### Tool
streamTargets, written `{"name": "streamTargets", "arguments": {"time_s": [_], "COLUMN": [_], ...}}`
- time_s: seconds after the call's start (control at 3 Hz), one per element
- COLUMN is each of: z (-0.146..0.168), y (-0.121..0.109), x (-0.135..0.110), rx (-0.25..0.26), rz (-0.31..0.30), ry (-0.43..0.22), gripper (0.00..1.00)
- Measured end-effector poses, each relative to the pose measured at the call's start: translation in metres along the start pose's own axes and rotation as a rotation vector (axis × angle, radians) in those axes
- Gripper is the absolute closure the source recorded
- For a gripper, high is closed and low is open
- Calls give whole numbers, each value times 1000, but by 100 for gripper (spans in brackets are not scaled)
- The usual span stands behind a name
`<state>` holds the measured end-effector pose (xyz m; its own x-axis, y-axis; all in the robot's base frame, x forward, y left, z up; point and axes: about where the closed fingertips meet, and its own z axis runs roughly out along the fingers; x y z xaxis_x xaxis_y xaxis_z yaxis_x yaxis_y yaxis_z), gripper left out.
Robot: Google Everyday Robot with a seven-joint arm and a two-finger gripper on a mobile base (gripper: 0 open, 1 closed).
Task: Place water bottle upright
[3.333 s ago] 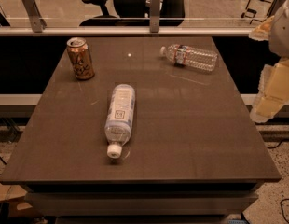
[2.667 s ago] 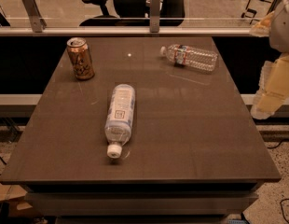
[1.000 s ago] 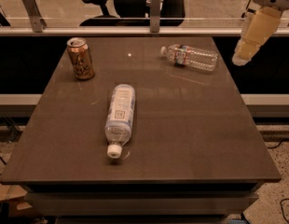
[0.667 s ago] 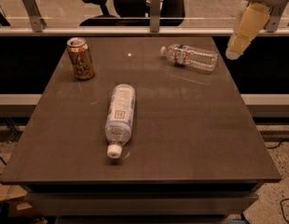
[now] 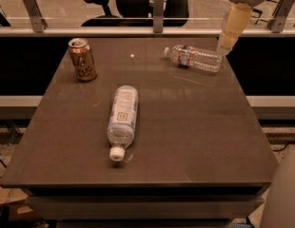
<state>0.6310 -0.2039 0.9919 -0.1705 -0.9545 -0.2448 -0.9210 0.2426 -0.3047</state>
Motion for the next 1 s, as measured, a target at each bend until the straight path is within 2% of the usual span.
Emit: {"name": "streamTargets", "arguments": {"time_s": [0.33, 1.0], "z": [26, 77], "y": [-9, -12], "x": [-8, -23], "rx": [-44, -127], "rz": [-7, 1], "ry": [4, -21], "gripper": [0, 0]}}
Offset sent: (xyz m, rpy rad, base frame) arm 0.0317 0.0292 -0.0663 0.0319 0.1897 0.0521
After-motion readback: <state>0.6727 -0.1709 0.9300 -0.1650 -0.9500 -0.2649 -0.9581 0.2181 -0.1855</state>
